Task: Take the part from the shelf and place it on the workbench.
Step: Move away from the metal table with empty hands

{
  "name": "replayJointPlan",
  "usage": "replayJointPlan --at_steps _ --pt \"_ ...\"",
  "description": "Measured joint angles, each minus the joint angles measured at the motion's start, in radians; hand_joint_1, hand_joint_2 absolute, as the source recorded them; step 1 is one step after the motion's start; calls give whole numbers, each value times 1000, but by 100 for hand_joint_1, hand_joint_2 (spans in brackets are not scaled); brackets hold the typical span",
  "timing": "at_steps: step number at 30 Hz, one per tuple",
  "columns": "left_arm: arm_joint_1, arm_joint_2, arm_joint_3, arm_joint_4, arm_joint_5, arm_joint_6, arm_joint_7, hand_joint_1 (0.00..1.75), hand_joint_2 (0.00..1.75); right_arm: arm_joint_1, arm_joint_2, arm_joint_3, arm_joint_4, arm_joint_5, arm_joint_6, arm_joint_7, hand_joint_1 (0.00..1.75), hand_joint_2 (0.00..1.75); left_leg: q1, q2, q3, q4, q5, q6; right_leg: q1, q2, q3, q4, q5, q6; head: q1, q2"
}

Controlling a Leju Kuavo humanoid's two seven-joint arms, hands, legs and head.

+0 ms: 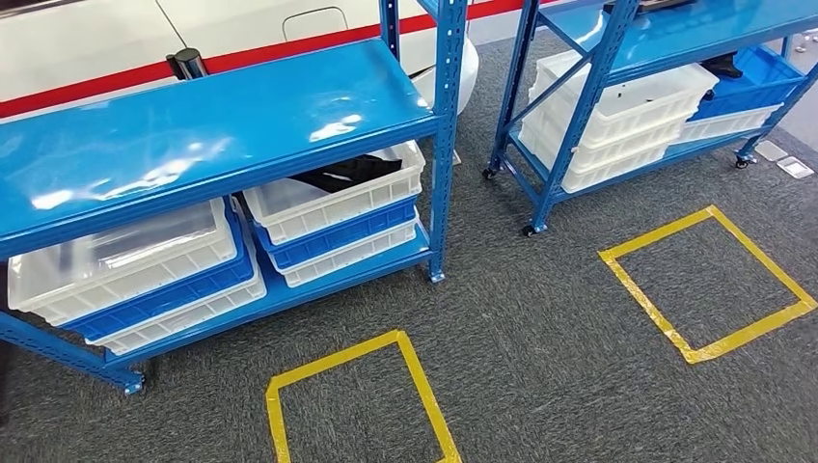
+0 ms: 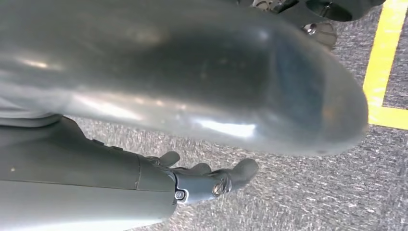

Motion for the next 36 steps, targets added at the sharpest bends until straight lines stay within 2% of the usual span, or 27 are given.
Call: replayJointPlan --at_steps 1,2,3,4,6,7,8,10,12,13,15,16,17,18,19,21,23,24,26,28,30,31,32,33,34,36 --pt "0 0 0 0 0 0 0 0 0 1 0 0 0 1 0 0 0 0 1 4 -29 59 -23 -2 2 -7 0 0 -1 -3 0 0" --pt "1 -1 0 0 0 0 0 0 0 2 0 0 0 1 0 0 0 0 1 6 -46 91 -28 -3 4 -14 1 0 -2 -4 0 0" --pt "1 -1 0 0 0 0 0 0 0 3 0 0 0 2 0 0 0 0 1 9 -46 88 -16 -2 5 -20 2 0 -2 -4 0 0" --pt "2 0 0 0 0 0 0 0 0 3 0 0 0 3 0 0 0 0 1 13 -24 45 14 -1 5 -25 4 0 -3 -4 0 0" --pt "1 0 0 0 0 0 0 0 0 3 1 0 0 3 0 0 0 0 -2 36 45 -90 75 5 9 -35 8 2 -5 -1 0 0" --pt "0 0 0 0 0 1 0 0 0 3 1 0 0 3 0 0 0 0 -4 45 70 -140 92 9 13 -40 9 3 -7 3 1 0" --pt "-1 0 0 0 0 1 0 0 0 3 1 0 0 3 0 0 0 0 -7 51 81 -167 96 13 16 -45 10 3 -9 7 2 0" --pt "-2 0 0 0 0 2 0 0 0 2 1 0 0 3 0 0 0 0 -13 39 80 -174 96 22 16 -57 13 -1 -10 17 3 0" --pt "-1 0 0 0 0 2 0 0 0 2 1 0 0 3 0 0 0 0 -9 25 81 -181 103 36 13 -48 7 14 -21 26 4 0" --pt "-1 0 0 0 0 2 0 0 0 2 1 0 0 3 0 0 0 0 -6 19 82 -184 107 42 12 -34 -8 45 -38 27 6 0" --pt "-2 -1 0 0 0 3 0 0 0 3 1 0 0 3 0 0 0 0 -3 5 78 -185 112 49 9 -5 -68 164 -93 22 10 0" --pt "-2 -1 0 0 0 3 0 0 0 4 1 0 0 3 0 0 0 0 -3 -3 76 -185 112 50 9 1 -100 230 -117 20 10 0" --pt "-2 -1 0 0 0 3 0 0 0 4 1 0 0 3 0 0 0 0 -3 -11 74 -185 113 50 8 3 -122 273 -129 23 11 0" --pt "-1 -1 0 0 0 3 0 0 0 5 1 0 0 3 0 0 0 0 -3 -20 74 -185 113 50 6 4 -126 279 -124 30 11 0" --pt "0 -1 0 0 0 3 0 0 0 5 0 0 0 3 0 0 0 0 -2 -29 75 -185 113 50 4 5 -110 245 -104 40 11 0" --pt "0 -2 0 0 0 2 0 0 0 4 -1 0 0 3 0 0 0 87 -2 -46 76 -183 113 45 -2 22 -43 105 -49 58 12 0" --pt "0 -2 0 0 0 3 0 0 0 3 -1 0 0 3 0 0 0 175 -5 -60 74 -181 113 34 -3 37 3 12 -18 55 11 0" --pt "0 -2 0 0 0 4 1 0 0 2 -1 0 0 4 0 0 0 175 -6 -63 72 -182 114 27 -1 40 8 0 -15 48 11 0" --pt "1 -1 0 0 -1 5 1 0 0 0 -1 0 0 4 0 0 0 175 -3 -68 70 -184 116 17 0 30 10 -3 -9 33 10 0" --pt "2 -1 0 0 -1 6 1 0 0 -1 -1 0 0 5 0 0 0 175 -1 -45 55 -148 92 7 -4 17 14 -8 -6 18 7 0" --pt "1 0 0 0 -2 6 1 0 0 0 0 0 0 5 0 0 0 175 0 -9 6 -38 32 0 -4 3 18 -10 -8 4 3 0" --pt "0 -1 0 0 -2 6 1 0 0 1 0 0 0 5 0 0 0 175 0 0 -27 29 4 -3 -2 -5 19 -10 -9 0 1 0" --pt "0 -1 0 0 -3 6 1 0 0 2 0 0 0 6 0 0 0 175 1 5 -52 79 -12 -5 0 -13 20 -9 -10 -2 2 0" --pt "1 -1 0 0 -3 6 1 0 0 3 0 0 0 6 0 0 0 175 2 8 -63 96 -9 -7 0 -20 21 -9 -11 -3 2 0" --pt "1 -1 0 0 -3 6 1 0 0 3 0 0 0 6 0 0 0 175 2 12 -53 76 12 -7 1 -27 23 -9 -12 -3 1 0" --pt "1 0 0 0 -3 6 1 0 0 3 1 0 0 8 0 0 0 175 2 33 11 -46 76 -2 2 -38 29 -9 -16 1 1 0"
